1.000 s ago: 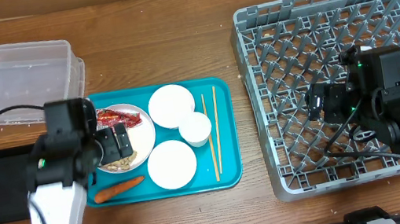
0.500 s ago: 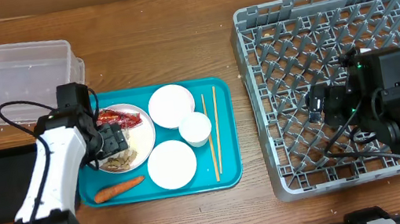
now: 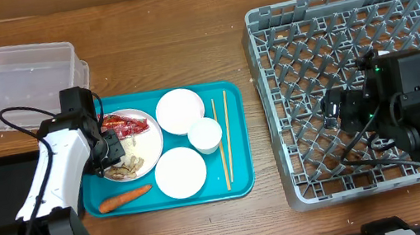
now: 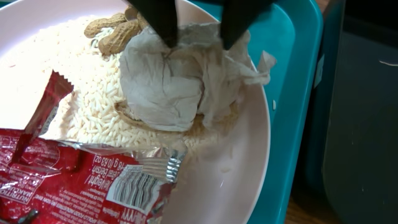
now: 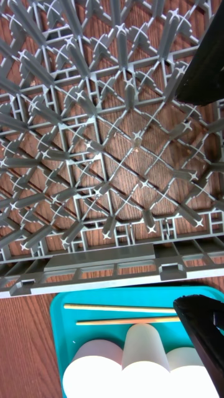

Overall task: Sort waste into correct bins and load items into the dishwasher
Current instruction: 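Reach the left gripper to the plate and grasp the white tissue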

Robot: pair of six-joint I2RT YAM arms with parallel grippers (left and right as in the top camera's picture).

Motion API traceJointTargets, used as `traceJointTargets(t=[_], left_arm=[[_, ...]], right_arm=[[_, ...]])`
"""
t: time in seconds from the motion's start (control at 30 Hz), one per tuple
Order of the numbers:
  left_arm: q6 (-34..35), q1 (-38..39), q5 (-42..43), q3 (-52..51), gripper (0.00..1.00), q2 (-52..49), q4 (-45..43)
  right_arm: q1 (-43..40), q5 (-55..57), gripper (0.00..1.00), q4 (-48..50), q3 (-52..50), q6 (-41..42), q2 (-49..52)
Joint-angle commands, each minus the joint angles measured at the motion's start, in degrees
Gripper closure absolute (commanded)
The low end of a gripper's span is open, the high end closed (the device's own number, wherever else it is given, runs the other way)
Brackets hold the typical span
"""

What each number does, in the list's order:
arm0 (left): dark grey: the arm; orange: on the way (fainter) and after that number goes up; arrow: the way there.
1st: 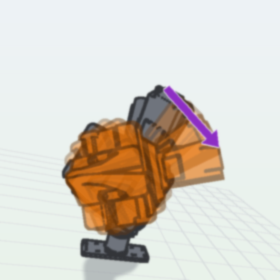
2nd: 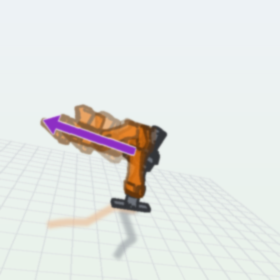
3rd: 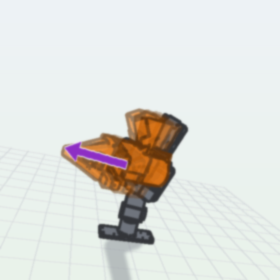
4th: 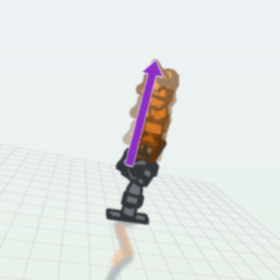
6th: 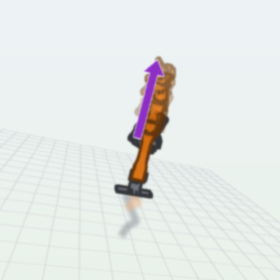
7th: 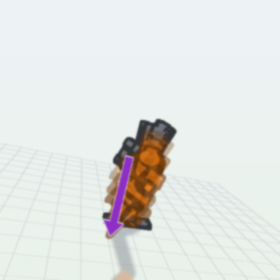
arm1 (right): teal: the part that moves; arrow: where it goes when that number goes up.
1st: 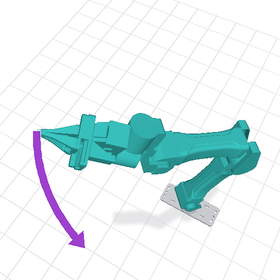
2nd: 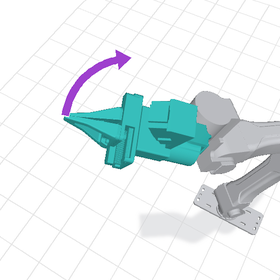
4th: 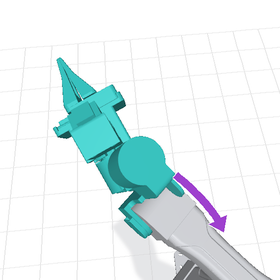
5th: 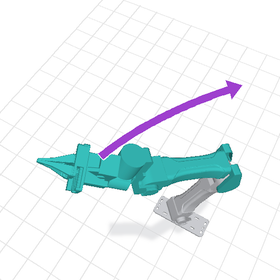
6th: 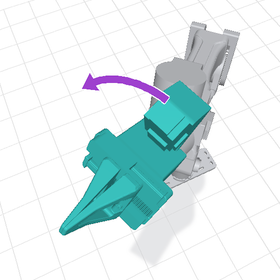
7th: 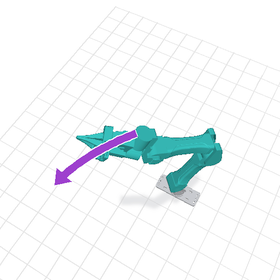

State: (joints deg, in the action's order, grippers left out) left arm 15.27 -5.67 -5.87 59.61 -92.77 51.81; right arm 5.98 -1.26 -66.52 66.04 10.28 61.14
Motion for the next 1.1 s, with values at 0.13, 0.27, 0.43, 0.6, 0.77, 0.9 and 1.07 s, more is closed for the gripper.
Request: traceJointTargets(t=[0.13, 0.27, 0.43, 0.6, 0.77, 0.9, 1.07], left_arm=[[0.0, -0.1, -0.7, 1.0, 0.96, -0.4, -0.2], [0.0, -0.1, -0.7, 2.7, 0.96, -0.3, 1.3], [0.0, -0.1, -0.7, 8.9, 0.96, 1.0, 6.8], [-0.3, -0.1, -0.7, 15.8, 0.96, 3.4, 12.0], [-0.2, -0.1, -0.1, 16.9, 0.96, 4.4, 14.1], [-0.2, -0.1, -0.1, 13.9, 0.58, 3.8, 14.4], [-0.2, 0.1, 1.2, 7.0, 0.46, 3.0, 9.2]], right_arm=[[-0.3, 0.1, 0.0, 0.2, 1.6, 0.0, -0.5], [-0.3, 0.1, 0.0, 0.2, 1.6, 0.0, -0.5], [-0.3, 0.1, 0.0, 0.1, 1.6, 0.0, -0.5], [-0.3, 0.1, 0.0, 0.2, 1.6, 0.0, -0.5], [-0.3, 0.1, 0.0, 0.1, 1.6, 0.0, -0.5], [-0.3, 0.1, 0.0, 0.1, 1.6, 0.0, -0.5], [-0.3, 0.1, 0.0, 0.2, 1.6, 0.0, -0.5]])
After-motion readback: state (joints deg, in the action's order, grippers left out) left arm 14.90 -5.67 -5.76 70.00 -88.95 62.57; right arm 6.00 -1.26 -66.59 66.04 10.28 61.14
